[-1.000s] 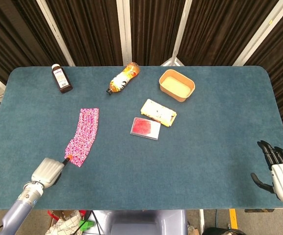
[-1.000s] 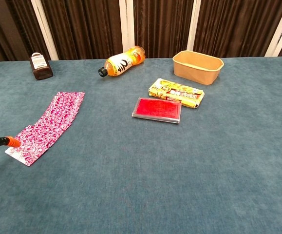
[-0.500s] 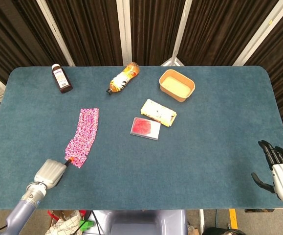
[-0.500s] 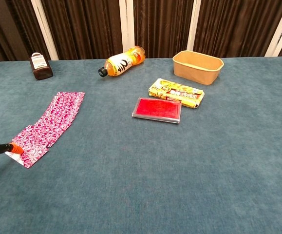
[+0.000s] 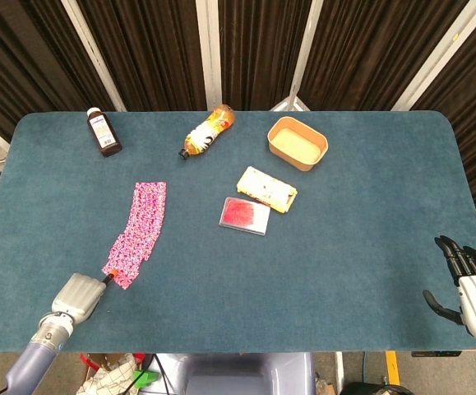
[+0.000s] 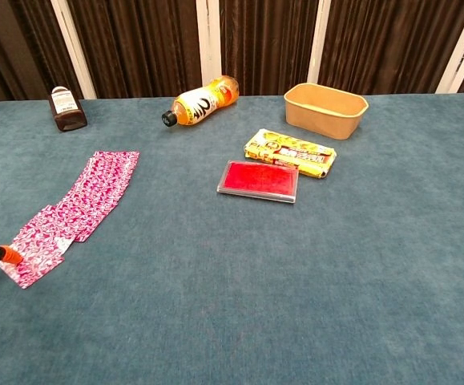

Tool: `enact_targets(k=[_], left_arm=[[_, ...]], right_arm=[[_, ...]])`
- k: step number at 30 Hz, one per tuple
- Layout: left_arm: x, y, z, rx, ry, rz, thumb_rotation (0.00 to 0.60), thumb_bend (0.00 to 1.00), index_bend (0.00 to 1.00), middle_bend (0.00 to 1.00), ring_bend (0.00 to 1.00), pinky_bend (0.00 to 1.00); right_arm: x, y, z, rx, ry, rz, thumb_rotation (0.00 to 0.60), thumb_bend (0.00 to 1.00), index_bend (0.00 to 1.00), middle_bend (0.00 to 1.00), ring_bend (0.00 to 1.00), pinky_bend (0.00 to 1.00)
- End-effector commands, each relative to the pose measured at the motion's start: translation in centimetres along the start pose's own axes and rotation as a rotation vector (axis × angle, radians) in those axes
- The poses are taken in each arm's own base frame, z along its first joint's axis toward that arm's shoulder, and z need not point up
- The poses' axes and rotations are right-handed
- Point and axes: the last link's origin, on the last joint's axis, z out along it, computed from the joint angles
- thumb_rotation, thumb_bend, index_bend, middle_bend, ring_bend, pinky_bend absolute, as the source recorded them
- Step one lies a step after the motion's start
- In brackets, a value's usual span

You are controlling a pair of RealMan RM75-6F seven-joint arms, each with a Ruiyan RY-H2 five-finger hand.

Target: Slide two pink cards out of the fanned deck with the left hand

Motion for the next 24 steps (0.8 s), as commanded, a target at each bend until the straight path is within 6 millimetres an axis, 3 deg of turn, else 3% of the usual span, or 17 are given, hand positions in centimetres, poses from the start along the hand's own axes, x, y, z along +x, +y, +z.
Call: enact_targets(k=[1, 24], left_arm=[[-0.2, -0.1, -0.5, 0.011, -0.017, 0.008, 0.6, 0.77, 0.14, 0.91, 0.76, 0.7], [-2.4, 0.3, -4.6, 0.056, -0.122, 0.073, 0.6, 0.78, 0.15, 0.91, 0.76, 0.7]], right_arm=[[0.0, 0.0, 0.0, 0.001, 0.0, 0.0, 0.6, 0.31, 0.0, 0.11, 0.18, 0.14], [0.1, 0.2, 0.0, -0.005, 0.004, 0.007, 0.6, 0.31, 0.0, 0.11, 0.18, 0.14]])
